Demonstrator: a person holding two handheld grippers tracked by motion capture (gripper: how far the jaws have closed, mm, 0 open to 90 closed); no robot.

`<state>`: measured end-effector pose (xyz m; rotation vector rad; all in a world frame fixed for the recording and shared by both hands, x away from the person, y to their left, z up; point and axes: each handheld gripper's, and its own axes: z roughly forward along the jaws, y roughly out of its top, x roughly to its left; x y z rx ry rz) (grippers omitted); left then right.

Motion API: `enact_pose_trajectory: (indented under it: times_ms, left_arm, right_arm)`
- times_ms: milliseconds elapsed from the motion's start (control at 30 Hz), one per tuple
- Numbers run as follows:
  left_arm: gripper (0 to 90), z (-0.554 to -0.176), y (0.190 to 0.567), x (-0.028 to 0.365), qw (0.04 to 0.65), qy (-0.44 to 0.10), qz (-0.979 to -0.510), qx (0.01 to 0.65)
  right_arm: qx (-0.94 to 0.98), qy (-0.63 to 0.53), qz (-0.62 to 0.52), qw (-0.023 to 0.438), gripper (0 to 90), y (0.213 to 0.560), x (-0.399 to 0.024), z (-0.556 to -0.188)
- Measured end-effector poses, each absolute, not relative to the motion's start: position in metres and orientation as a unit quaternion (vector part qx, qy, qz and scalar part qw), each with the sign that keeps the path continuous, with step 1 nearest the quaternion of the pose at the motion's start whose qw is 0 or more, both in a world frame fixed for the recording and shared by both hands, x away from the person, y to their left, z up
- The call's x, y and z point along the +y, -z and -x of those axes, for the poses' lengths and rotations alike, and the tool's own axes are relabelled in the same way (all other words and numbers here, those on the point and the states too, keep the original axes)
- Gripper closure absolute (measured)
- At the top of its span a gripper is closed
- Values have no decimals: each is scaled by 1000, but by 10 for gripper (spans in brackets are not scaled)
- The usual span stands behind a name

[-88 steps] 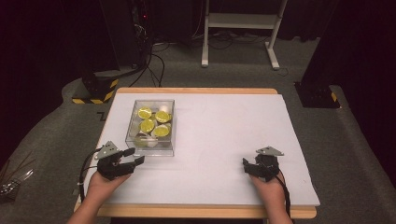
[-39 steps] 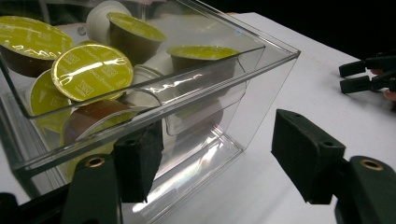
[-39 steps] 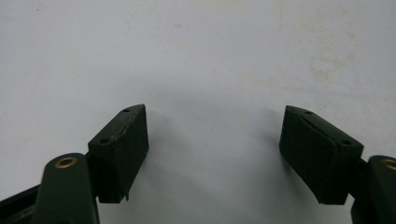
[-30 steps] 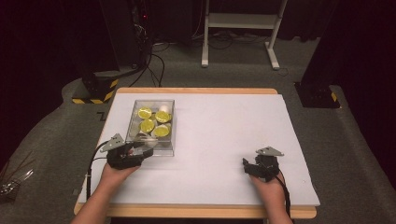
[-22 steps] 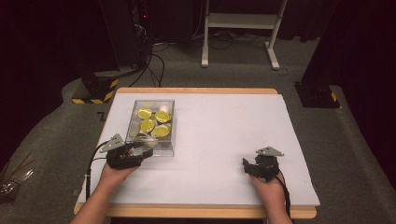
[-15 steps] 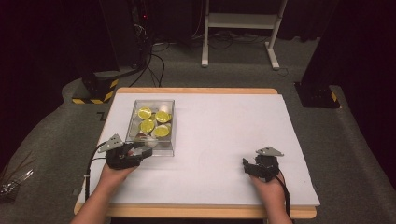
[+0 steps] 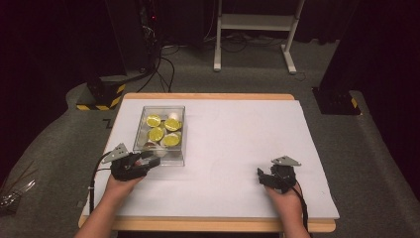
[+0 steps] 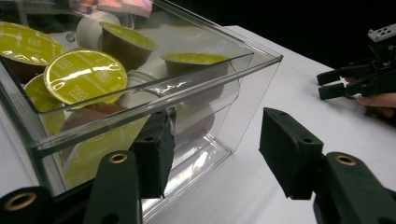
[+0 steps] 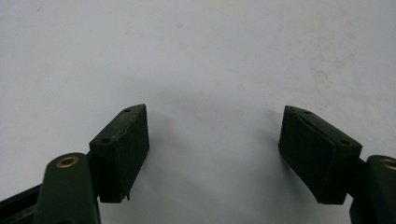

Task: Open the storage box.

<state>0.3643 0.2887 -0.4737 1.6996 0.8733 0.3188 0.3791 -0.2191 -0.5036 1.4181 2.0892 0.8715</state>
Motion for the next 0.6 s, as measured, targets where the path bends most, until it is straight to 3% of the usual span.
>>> enact_pose_trajectory:
  times_ms: [600]
  left_arm:
    - [457,-356,474,291,569,-124,-728,362]
  right_arm:
    - [761,-317,-516,233,245,504,-219,-379]
